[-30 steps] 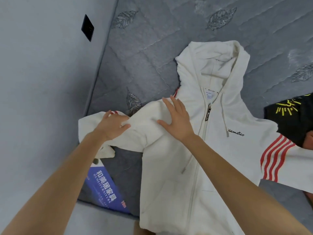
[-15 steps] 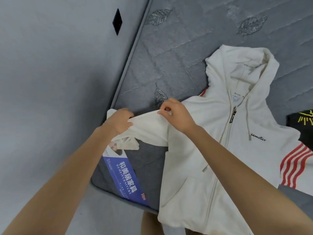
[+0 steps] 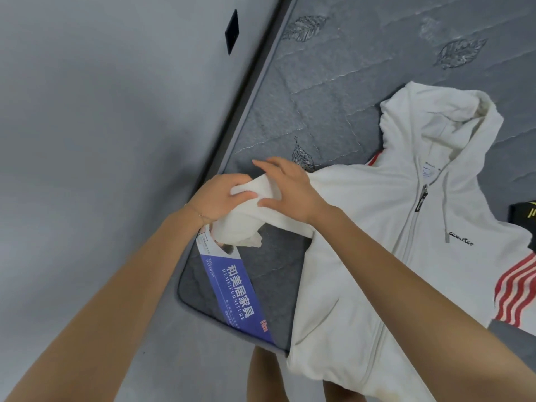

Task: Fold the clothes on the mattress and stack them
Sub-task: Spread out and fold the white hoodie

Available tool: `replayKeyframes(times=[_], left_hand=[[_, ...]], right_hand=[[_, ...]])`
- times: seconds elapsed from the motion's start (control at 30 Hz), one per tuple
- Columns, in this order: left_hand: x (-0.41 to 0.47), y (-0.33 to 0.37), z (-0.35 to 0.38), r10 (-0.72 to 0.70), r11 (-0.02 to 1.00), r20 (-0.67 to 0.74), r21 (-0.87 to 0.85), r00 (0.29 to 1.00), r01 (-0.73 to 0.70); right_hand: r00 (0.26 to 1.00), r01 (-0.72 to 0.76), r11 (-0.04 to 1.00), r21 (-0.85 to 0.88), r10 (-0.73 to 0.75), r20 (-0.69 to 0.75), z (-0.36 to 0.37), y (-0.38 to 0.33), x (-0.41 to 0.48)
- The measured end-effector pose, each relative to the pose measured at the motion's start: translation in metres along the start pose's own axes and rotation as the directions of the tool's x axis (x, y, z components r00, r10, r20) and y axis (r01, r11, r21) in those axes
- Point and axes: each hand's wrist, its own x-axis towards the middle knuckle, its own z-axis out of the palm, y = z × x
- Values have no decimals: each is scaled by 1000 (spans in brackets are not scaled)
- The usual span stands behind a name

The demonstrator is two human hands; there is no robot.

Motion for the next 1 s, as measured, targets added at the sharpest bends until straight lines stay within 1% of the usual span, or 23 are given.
replayKeyframes(times=[0.07, 0.13, 0.17, 0.2, 0.27, 0.3, 0.33, 0.4, 0.5, 0.6, 0.73, 0.83, 0.93, 0.97, 1.0], left_hand=[[-4, -2, -3, -11, 998, 1, -63, 1000, 11], [-10, -8, -6, -71, 984, 38, -161, 997, 76], [-14, -13, -8, -112, 981, 72, -153, 991, 121], [-17, -20, -10, -164, 982, 116, -75, 980, 173], [-25, -38, -12, -278, 953, 207, 185, 938, 241], [-29, -47, -12, -314, 928, 227, 276, 922, 249], [-33, -55, -12, -331, 918, 221, 302, 917, 258], [-42, -66, -15, -313, 930, 167, 253, 935, 266], [-49, -67, -23, -214, 957, 73, 215, 974, 194], [-50, -55, -31, -100, 987, 24, 129, 995, 96], [-50, -32, -40, 26, 997, 49, 74, 998, -29], [-51, -20, -42, -18, 998, 74, 67, 997, 13], [-56, -18, -45, -110, 994, 100, -4, 989, 111], [-58, -20, -47, -142, 990, 121, -4, 983, 143], [-59, -25, -49, -184, 983, 154, 34, 971, 180]], right_hand=[[999, 8, 999, -35, -7, 38, 1, -7, 5], [998, 5, 997, -76, 0, 57, 0, -13, 9], [999, -5, 998, -62, 8, 52, -1, -14, 9], [999, -22, 1000, -11, 23, 45, -2, -15, 9], [998, -67, 987, 144, 68, 1, -6, -14, 6], [994, -99, 973, 209, 107, -26, -9, -12, 4], [987, -138, 958, 252, 154, -43, -11, -11, 2], [970, -213, 936, 278, 238, -58, -12, -8, 0], [952, -268, 937, 225, 294, -87, -12, -7, 0], [974, -219, 961, 167, 226, -28, -11, -18, 1], [992, -104, 985, 140, 93, 79, -3, -51, 8], [990, -74, 986, 152, 54, 132, 4, -71, 12], [985, -86, 983, 161, 60, 160, 2, -77, 14], [984, -98, 979, 181, 67, 168, 0, -77, 13], [981, -115, 973, 199, 81, 175, -3, -76, 11]])
